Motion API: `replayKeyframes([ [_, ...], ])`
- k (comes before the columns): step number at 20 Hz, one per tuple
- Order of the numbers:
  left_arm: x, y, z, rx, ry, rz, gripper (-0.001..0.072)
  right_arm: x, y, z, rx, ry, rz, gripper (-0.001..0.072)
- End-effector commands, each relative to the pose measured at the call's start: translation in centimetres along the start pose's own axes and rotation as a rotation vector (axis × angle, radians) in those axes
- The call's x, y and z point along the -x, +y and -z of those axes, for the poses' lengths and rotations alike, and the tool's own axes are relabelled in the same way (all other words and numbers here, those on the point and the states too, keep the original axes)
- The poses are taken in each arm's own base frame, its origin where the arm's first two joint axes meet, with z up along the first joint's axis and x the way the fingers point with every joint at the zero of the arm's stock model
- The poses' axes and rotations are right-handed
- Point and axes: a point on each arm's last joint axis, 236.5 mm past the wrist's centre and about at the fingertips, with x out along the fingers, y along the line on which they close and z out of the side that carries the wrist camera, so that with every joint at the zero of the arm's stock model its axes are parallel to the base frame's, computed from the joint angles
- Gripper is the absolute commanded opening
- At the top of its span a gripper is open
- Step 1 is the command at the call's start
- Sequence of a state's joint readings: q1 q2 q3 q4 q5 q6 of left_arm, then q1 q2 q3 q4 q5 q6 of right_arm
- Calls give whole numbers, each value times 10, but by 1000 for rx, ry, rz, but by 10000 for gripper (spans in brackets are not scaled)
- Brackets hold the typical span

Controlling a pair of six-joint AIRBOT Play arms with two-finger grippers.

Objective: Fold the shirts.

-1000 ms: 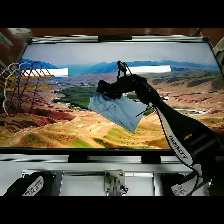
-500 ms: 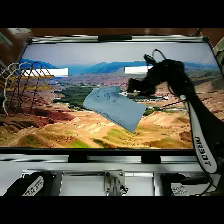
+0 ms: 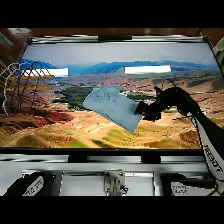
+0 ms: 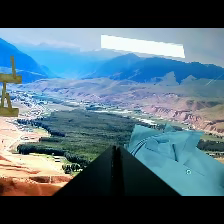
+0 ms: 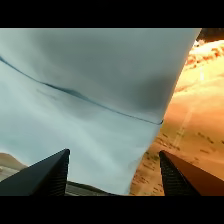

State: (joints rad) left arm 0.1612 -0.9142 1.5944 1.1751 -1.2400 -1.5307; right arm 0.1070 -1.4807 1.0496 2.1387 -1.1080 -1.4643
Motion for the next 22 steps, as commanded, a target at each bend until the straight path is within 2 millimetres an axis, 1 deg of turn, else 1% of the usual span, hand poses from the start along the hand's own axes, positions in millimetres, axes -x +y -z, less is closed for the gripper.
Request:
replayKeyframes([
  [1,0,0,0,1,0,-1,26,-16,-6,-2,-37,-41,-29,671],
  [3,0,0,0,1,0,-1,27,-20,-6,-2,-48,-34,-35,671],
  [5,0,0,0,1,0,-1,26,-31,2,1,-59,-14,-61,671],
  [8,0,0,0,1,0,-1,26,-56,25,6,-45,2,-115,670],
  [9,0,0,0,1,0,-1,27,-59,35,1,-20,-32,-139,655],
  [10,0,0,0,1,0,-1,26,-57,46,-7,5,-73,-167,447],
  [11,0,0,0,1,0,-1,27,-49,58,-19,15,-117,-200,118],
  [12,0,0,0,1,0,-1,27,-34,72,-35,28,-171,-237,44],
  [13,0,0,0,1,-1,-1,26,-12,88,-52,78,-230,-271,45],
  [15,0,0,0,0,0,-1,26,40,118,-86,156,-348,-328,45],
  [17,0,0,0,1,-1,-1,27,104,144,-121,198,-473,-387,45],
  [18,0,0,0,0,-1,0,27,133,151,-136,189,-530,-411,44],
  [19,0,0,0,0,-1,-1,27,161,153,-148,170,-581,-434,44],
  [20,0,0,0,0,-1,0,27,187,152,-160,155,-628,-451,45],
  [22,0,0,0,0,-1,0,27,225,139,-174,128,-683,-461,45],
])
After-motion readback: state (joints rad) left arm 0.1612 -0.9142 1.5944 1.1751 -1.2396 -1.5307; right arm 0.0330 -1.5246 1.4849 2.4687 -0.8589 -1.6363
